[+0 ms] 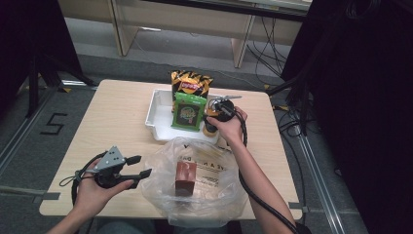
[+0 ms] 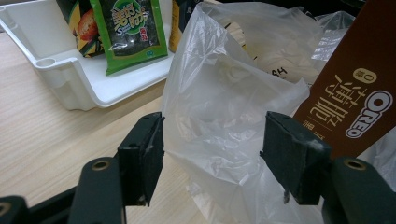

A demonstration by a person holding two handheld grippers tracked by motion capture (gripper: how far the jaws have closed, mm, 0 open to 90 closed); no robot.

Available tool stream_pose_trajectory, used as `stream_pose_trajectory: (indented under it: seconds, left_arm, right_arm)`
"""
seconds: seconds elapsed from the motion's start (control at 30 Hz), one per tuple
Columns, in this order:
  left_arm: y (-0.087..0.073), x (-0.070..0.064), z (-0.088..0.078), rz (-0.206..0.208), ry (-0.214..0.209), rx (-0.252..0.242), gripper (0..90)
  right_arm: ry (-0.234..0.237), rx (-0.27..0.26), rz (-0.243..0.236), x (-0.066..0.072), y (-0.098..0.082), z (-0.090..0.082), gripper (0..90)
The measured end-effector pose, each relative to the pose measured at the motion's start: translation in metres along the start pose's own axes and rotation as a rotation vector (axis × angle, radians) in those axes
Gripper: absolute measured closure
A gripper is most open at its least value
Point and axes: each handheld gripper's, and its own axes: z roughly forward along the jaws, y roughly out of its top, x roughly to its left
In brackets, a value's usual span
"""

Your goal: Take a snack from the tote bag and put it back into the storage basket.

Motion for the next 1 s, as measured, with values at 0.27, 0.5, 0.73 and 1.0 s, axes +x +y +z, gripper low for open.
stream_pose_trajectory:
  seconds: [0.27, 0.5, 0.73, 1.0]
  left_arm:
    - [0.000, -0.001, 0.000, -0.019, -0.006, -0.011, 37.9]
    - [0.002, -0.002, -0.002, -0.017, 0.001, -0.025, 37.7]
    - [0.004, -0.004, -0.002, -0.008, -0.009, -0.044, 37.0]
    - [0.007, -0.005, -0.005, -0.034, -0.019, -0.078, 36.4]
  right_arm:
    - [0.013, -0.006, -0.018, 0.001, 0.000, -0.008, 17.9]
    - [0.011, -0.020, -0.012, 0.002, -0.002, -0.023, 17.5]
    - [0.026, -0.039, -0.012, -0.002, -0.009, -0.049, 19.9]
    - [0.063, -0.064, -0.010, -0.002, -0.025, -0.077, 28.7]
